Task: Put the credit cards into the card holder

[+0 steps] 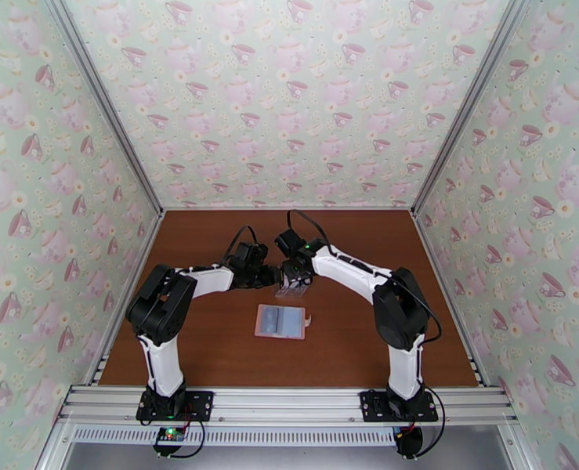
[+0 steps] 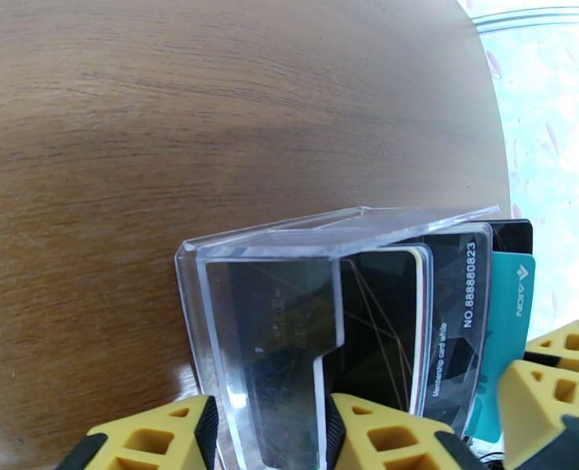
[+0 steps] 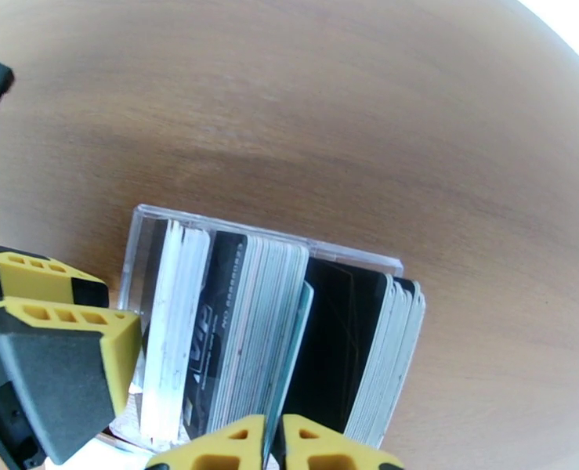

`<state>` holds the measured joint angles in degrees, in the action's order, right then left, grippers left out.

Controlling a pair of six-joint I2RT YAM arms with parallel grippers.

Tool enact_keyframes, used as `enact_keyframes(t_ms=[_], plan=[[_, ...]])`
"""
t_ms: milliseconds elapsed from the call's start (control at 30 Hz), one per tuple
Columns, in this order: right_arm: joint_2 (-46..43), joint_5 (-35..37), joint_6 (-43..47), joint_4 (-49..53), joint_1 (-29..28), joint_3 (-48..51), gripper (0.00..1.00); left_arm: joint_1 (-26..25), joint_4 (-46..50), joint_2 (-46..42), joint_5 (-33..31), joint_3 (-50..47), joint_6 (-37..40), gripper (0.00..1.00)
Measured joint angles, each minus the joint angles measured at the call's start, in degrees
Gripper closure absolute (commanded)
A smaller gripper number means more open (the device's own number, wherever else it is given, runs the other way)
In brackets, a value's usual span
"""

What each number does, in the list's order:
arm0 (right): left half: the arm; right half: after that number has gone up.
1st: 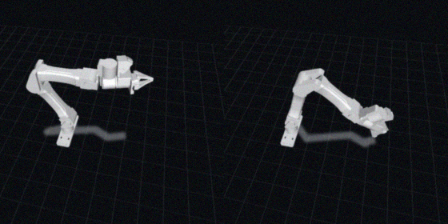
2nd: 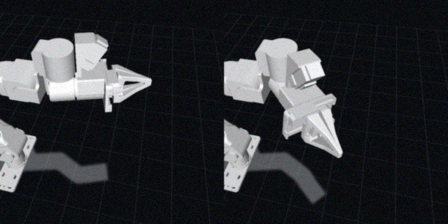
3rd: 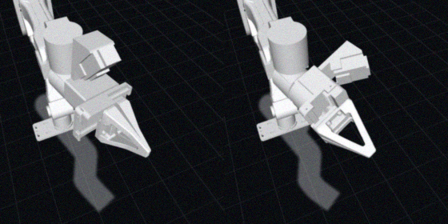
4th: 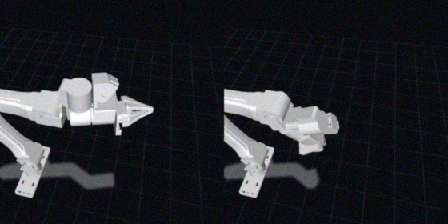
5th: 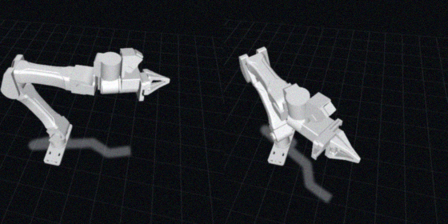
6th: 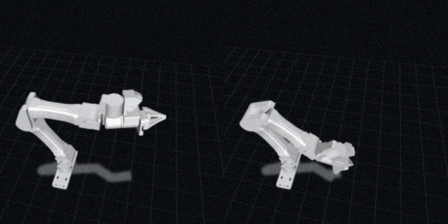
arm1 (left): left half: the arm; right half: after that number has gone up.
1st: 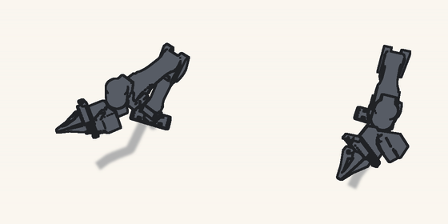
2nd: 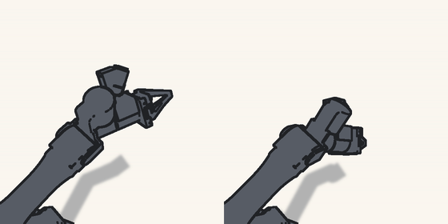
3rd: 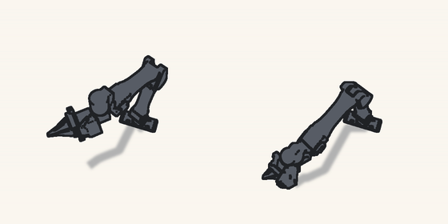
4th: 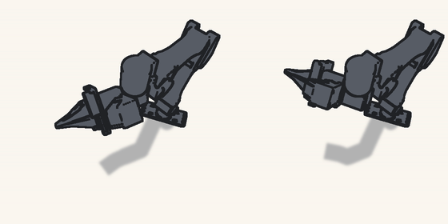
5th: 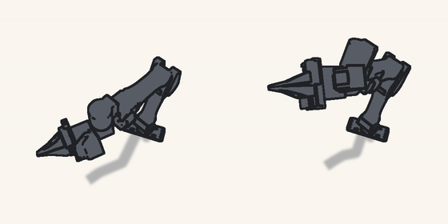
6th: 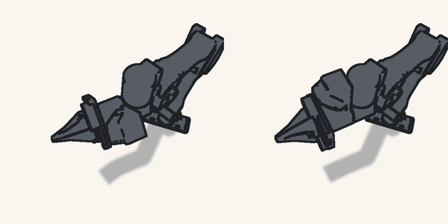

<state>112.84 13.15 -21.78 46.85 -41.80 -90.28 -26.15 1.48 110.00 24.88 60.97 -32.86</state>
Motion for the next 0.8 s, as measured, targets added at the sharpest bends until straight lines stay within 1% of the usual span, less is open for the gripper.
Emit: enact_keyframes(t_ms=[233, 467, 800], plan=[[0.13, -0.39, 0.0, 0.0, 0.28, 0.0, 0.85, 0.0, 0.0, 0.0, 0.0, 0.0, 0.02, 0.57], [0.2, -0.55, 0.13, 0.42, 0.79, -0.74, 0.82, 0.0, 0.0, 0.0, 0.0, 0.0, 0.02, 0.57], [1.97, -1.55, 0.72, 1.75, 1.84, -4.46, 0.83, 0.0, 0.0, 0.0, 0.0, 0.0, 0.0, 0.57]])
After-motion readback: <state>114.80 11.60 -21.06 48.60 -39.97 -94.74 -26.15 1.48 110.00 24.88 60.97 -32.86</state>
